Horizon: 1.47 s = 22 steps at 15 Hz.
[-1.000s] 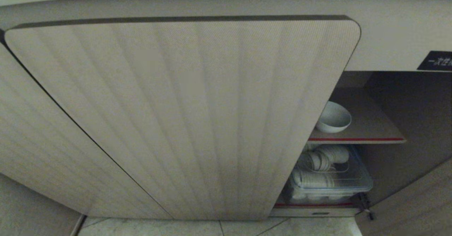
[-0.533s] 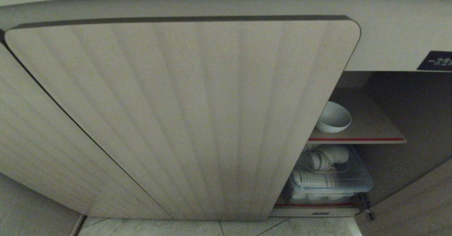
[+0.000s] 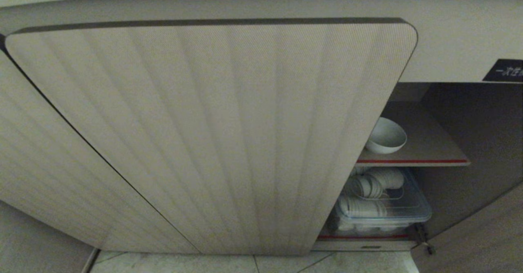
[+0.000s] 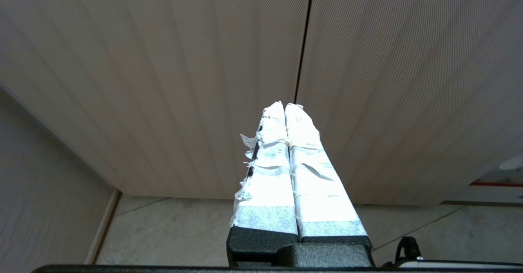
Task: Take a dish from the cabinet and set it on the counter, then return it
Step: Take the bowl from the cabinet
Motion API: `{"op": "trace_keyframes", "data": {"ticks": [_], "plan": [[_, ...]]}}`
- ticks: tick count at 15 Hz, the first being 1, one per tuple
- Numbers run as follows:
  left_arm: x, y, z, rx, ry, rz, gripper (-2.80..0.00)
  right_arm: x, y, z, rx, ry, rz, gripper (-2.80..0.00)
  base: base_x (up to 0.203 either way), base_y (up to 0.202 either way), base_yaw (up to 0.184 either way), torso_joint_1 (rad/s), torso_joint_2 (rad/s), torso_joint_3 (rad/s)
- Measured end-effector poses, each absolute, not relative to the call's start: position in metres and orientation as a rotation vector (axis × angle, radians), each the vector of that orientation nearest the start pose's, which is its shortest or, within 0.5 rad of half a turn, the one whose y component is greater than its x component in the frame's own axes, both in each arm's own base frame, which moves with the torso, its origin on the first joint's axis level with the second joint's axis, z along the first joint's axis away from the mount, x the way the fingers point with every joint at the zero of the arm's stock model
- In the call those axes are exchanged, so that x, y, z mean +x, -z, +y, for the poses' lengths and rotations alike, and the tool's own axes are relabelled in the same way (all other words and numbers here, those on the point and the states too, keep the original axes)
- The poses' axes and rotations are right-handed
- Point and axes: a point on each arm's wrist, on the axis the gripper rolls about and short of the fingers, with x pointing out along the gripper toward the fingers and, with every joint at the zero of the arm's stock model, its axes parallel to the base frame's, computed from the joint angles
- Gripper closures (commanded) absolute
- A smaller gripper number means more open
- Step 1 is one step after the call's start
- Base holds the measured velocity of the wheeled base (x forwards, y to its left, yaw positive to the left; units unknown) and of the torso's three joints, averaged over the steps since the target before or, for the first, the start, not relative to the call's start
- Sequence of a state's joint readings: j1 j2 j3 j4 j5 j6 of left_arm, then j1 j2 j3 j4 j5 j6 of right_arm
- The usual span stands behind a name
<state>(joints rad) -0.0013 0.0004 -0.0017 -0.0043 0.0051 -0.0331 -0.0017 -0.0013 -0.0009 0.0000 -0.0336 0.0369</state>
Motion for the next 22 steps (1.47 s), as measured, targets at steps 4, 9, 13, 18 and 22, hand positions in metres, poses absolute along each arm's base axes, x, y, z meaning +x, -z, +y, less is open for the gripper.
{"op": "trace_keyframes", "data": {"ticks": [4,9,13,18,22], "plan": [[-0.023,-0.076,0.0,-0.033,-0.003,-0.006,0.0,-0.024,-0.078,0.0,-0.045,0.004,0.008,0.0,0.0,0.0,0.0,0.0,0.0,0.0],[-0.023,-0.076,0.0,-0.033,-0.004,-0.005,0.0,-0.031,-0.09,0.002,-0.067,-0.086,0.057,0.0,0.0,0.0,0.0,0.0,0.0,0.0],[-0.023,-0.076,0.0,-0.034,-0.004,-0.006,0.0,-0.019,-0.11,0.003,-0.064,-0.119,0.081,0.0,0.0,0.0,0.0,0.0,0.0,0.0],[-0.023,-0.076,0.0,-0.033,-0.004,-0.006,0.0,0.025,-0.144,0.005,-0.07,-0.238,0.185,0.0,0.0,0.0,0.0,0.0,0.0,0.0],[-0.023,-0.076,0.0,-0.033,-0.004,-0.006,0.0,0.076,-0.158,0.007,-0.123,-0.324,0.324,0.0,0.0,0.0,0.0,0.0,0.0,0.0]]}}
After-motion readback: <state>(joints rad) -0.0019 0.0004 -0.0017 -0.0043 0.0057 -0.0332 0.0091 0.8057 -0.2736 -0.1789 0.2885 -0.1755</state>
